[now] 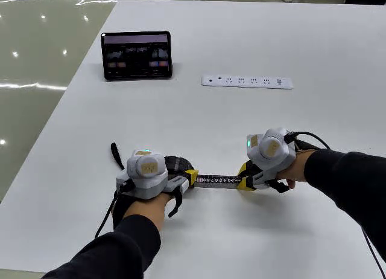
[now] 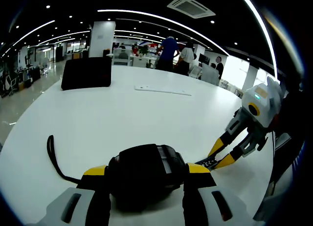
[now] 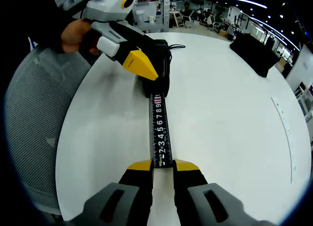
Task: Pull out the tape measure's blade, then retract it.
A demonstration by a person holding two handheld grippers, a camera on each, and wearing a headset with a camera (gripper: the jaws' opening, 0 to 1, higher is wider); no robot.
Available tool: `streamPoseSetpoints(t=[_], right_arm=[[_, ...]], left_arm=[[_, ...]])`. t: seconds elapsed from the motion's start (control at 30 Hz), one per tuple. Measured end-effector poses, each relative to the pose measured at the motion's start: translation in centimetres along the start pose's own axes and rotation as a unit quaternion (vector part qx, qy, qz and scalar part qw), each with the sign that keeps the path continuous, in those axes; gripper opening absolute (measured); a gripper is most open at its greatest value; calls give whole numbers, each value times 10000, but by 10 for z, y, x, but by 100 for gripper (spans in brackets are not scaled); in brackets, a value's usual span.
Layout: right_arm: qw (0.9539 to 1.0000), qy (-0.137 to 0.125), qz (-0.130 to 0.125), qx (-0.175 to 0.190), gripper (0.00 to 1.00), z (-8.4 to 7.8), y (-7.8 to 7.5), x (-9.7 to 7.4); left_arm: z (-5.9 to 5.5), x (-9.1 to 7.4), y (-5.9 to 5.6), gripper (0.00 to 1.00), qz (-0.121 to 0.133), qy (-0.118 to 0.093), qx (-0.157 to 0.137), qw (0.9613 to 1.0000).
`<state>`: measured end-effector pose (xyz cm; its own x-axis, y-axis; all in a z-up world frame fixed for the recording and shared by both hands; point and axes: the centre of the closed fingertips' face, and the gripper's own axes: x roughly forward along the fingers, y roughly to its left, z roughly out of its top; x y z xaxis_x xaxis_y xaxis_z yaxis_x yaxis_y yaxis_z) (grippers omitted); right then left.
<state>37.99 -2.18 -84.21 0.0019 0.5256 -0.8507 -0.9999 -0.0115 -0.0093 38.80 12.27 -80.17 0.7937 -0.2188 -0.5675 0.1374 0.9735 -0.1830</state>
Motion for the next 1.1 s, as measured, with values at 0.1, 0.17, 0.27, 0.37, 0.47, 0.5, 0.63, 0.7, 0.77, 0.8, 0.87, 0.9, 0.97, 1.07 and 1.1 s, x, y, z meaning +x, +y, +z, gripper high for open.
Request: streamPoseSetpoints(t=[0.1,0.17,0.27,0.37,0.47,0.5,0.63,0.7,0.77,0.8,0.87,0.9,0.97,1.07,1.1], right_arm=[[10000,-12,-3,1,11,2,0,1],[10000,-20,-2,9,11,3,1,2],[10000,-33,5,19,11,5,1,3],[10000,-53,6,29,11,8,2,4],[10000,-70,10,34,11,10,2,5],[10000,-73,6,36,11,10,2,5],[9999,-110,-9,72,11,12,2,7],[9999,-123,-16,83,11,12,2,7],[9999,-131,-16,84,11,13,2,8],[9999,-135,-13,76,11,14,2,8],[9999,-142,-8,78,11,16,2,9],[9999,-150,-1,76,11,16,2,10],[9999,-142,14,50,11,18,3,11],[9999,-131,30,0,11,21,3,12],[9999,-140,33,-2,11,21,3,12]], left_arm=[[0,0,0,55,-1,-4,-5,10000],[0,0,0,55,-2,-4,-7,10000],[0,0,0,55,-8,-3,-9,10000],[0,0,0,55,-11,-1,-9,10000],[0,0,1,55,-13,0,-12,10000],[0,0,1,55,-15,1,-13,10000],[0,0,1,55,-14,-1,-9,10000],[0,0,1,55,-15,0,-11,10000],[0,0,1,55,-17,1,-11,10000],[0,0,1,55,-17,0,-11,10000],[0,0,1,55,-22,-2,-17,10000],[0,0,1,55,-24,-1,-16,10000],[0,-1,1,55,-29,-2,-21,10000],[0,-1,1,55,-35,-4,-22,10000],[0,-1,1,55,-37,-4,-25,10000]])
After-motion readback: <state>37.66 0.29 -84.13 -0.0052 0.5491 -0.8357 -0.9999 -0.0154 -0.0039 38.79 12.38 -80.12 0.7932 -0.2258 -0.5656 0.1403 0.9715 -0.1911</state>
